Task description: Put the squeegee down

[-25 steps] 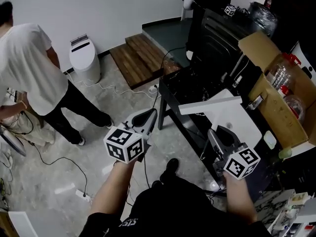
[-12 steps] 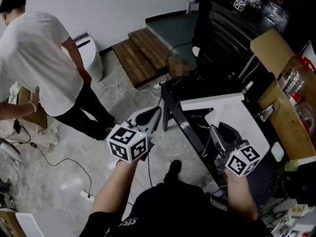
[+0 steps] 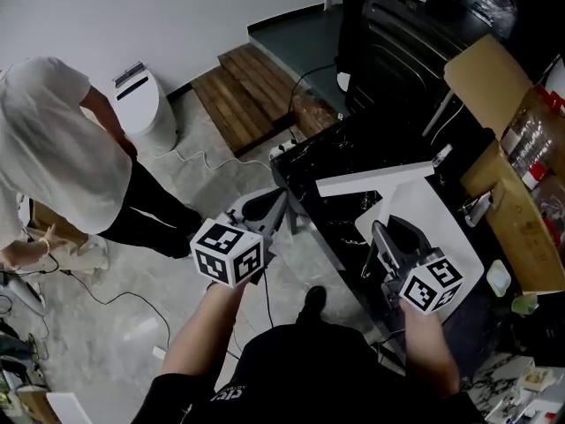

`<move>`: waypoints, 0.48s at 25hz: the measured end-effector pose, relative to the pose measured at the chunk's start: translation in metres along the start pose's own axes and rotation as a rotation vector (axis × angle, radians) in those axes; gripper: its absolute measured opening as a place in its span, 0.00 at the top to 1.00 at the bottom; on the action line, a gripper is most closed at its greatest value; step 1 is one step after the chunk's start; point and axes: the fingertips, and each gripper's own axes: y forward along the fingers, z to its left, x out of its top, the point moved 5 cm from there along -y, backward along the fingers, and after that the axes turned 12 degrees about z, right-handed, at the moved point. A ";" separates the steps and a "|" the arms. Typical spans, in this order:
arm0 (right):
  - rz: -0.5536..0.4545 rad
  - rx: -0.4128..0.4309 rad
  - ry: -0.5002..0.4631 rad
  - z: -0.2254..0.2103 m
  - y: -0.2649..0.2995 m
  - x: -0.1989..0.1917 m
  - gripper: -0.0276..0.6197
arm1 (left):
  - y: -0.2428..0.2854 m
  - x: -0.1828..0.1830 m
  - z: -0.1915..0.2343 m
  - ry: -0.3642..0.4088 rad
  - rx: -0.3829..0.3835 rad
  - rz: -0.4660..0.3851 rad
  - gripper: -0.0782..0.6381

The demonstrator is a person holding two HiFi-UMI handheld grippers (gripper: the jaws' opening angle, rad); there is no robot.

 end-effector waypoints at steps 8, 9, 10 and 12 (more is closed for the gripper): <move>0.021 -0.020 0.063 -0.040 0.010 -0.005 0.81 | 0.026 0.015 0.005 0.022 0.014 0.008 0.88; 0.021 -0.020 0.068 -0.042 0.012 -0.004 0.81 | 0.029 0.016 0.009 0.022 0.014 0.009 0.88; 0.024 -0.021 0.068 -0.043 0.015 -0.003 0.81 | 0.031 0.017 0.013 0.020 0.014 0.009 0.88; 0.032 -0.034 0.062 -0.048 0.020 0.002 0.81 | 0.039 0.020 0.022 0.011 0.007 0.006 0.88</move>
